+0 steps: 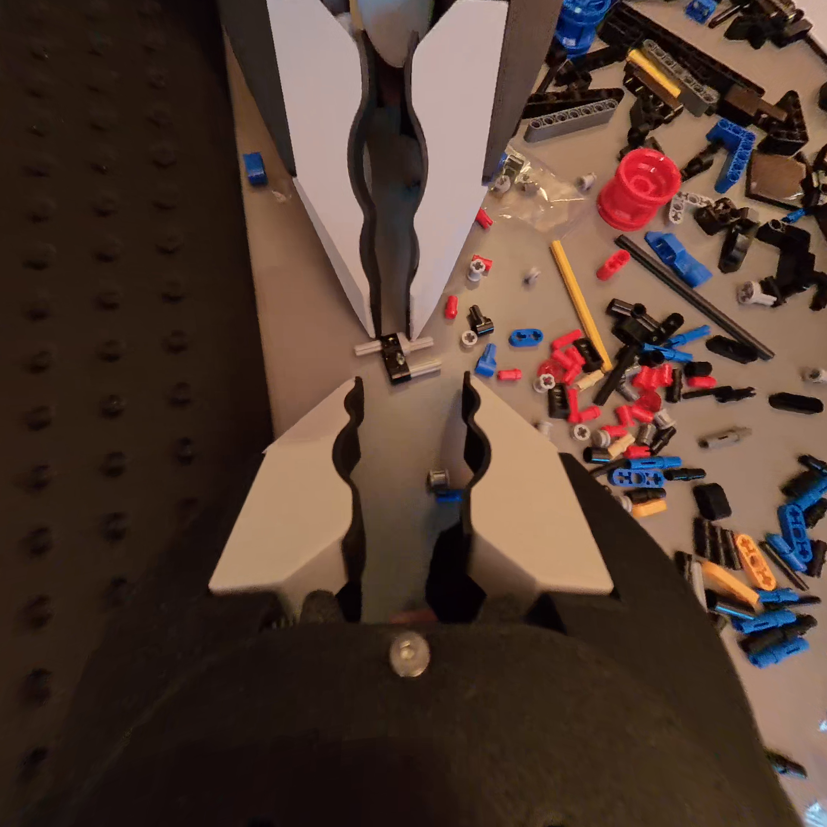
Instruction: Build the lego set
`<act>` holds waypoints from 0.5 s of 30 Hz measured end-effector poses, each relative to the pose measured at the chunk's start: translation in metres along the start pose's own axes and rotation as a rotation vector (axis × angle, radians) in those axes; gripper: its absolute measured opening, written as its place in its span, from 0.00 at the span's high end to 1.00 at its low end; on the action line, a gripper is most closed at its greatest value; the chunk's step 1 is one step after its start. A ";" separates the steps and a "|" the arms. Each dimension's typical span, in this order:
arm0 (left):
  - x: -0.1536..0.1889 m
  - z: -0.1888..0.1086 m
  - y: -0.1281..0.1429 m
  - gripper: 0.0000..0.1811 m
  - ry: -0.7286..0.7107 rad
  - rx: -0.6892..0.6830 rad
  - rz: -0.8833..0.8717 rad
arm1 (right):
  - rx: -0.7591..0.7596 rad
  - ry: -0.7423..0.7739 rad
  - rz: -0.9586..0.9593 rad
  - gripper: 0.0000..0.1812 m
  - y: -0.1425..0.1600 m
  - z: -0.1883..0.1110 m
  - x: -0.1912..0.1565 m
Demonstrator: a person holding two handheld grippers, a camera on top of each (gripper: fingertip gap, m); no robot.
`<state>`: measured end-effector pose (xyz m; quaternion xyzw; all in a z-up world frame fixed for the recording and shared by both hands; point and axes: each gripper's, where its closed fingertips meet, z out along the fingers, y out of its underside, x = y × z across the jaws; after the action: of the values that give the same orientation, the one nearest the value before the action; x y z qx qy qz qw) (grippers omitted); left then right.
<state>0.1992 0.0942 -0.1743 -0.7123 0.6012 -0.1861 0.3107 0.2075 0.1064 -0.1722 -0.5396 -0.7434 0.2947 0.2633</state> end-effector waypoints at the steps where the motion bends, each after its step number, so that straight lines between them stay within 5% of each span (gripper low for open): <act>1: 0.001 0.000 -0.001 0.94 0.003 0.000 0.004 | -0.004 -0.007 -0.006 0.77 -0.001 0.001 0.000; 7: 0.001 0.000 0.000 0.94 0.005 -0.001 0.011 | 0.004 -0.079 -0.019 0.94 -0.007 0.010 -0.008; 9: 0.001 0.000 0.000 0.94 0.003 0.002 0.014 | 0.006 -0.060 -0.024 0.94 -0.007 0.009 -0.007; 12: 0.001 0.001 0.000 0.94 0.001 -0.006 0.024 | -0.009 -0.024 0.006 0.77 -0.006 0.008 0.000; 15: 0.002 0.001 0.000 0.98 -0.005 -0.014 0.050 | -0.032 -0.041 0.006 0.81 -0.004 0.007 -0.001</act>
<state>0.1999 0.0922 -0.1755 -0.6996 0.6193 -0.1724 0.3119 0.2002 0.1028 -0.1738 -0.5397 -0.7518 0.2945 0.2382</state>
